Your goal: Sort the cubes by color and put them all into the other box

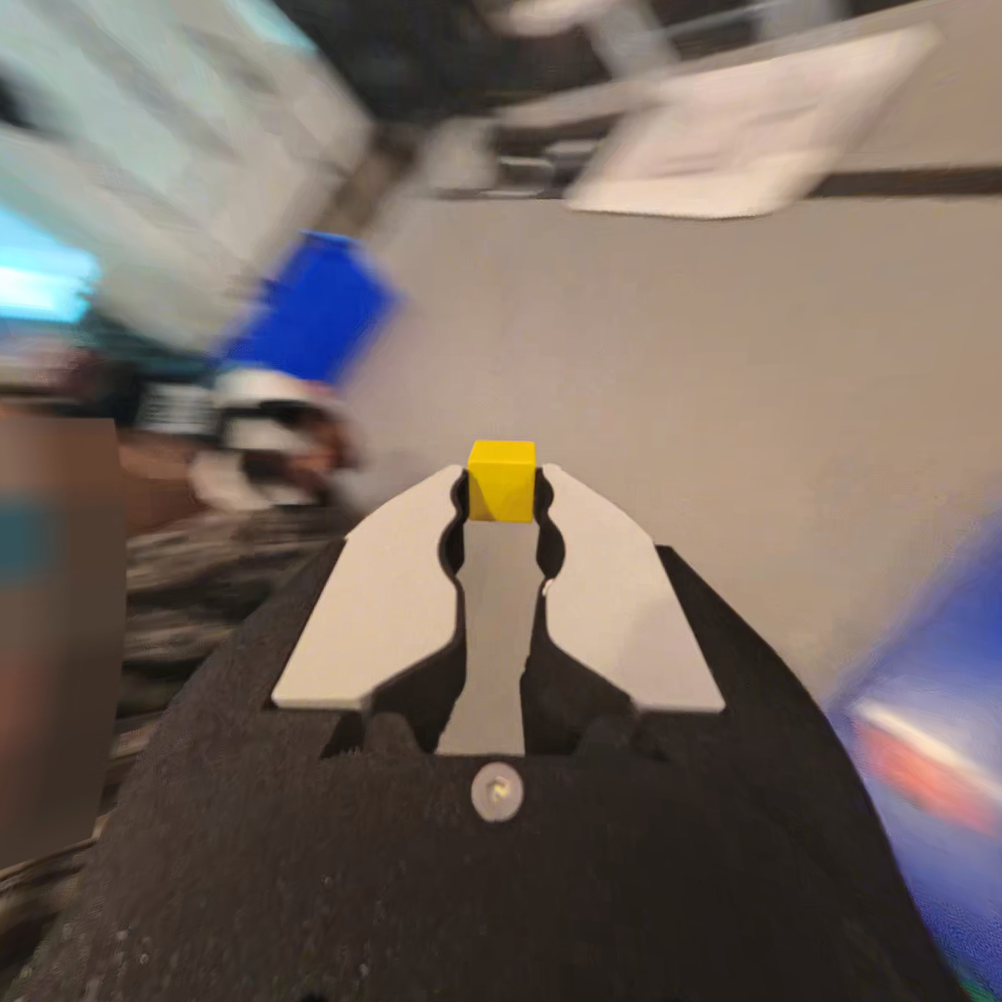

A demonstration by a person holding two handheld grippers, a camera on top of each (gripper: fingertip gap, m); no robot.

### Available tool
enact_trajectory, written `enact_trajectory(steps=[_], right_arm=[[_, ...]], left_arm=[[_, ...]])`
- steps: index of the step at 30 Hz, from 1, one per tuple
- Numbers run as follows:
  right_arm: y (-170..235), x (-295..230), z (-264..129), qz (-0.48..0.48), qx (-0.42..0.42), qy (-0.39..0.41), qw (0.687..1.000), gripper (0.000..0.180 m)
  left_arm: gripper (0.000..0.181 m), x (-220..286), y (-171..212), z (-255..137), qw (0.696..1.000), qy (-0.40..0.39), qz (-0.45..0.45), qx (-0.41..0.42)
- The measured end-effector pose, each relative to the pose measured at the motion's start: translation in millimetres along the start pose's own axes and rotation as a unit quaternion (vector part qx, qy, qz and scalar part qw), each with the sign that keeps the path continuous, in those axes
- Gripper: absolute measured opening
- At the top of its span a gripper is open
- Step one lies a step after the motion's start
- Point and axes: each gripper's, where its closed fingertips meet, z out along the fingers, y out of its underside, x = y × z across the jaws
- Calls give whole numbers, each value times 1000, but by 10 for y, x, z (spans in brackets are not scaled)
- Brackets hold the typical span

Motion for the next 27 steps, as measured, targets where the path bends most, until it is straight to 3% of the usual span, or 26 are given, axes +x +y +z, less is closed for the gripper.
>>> enact_trajectory(steps=[1, 2, 4, 9, 17, 24, 27], right_arm=[[-1, 536, -333, -22, -23, 137, 990, 22], [49, 1004, -680, -27, -56, 251, 966, 22], [288, 1611, -1160, 6, -132, 366, 921, 23], [836, 2152, -1304, 83, -236, 398, 883, 23], [784, 1868, -909, 55, -239, 314, 917, 23], [1091, 1708, -616, 49, -282, 239, 928, 23], [968, 1772, -714, 34, -258, 269, 927, 62]], left_arm=[[66, 9, 55, 17, 1000, 5, -12, -7], [66, 24, 101, 39, 1000, 11, -21, -15], [64, 64, 155, 76, 999, 18, -17, -26], [58, 110, 258, 135, 999, 20, 2, -47], [52, 121, 343, 116, 998, 27, 10, -63], [47, 13, 248, 114, 998, 13, 2, -62], [47, -52, 203, 99, 997, 2, 6, -78]])
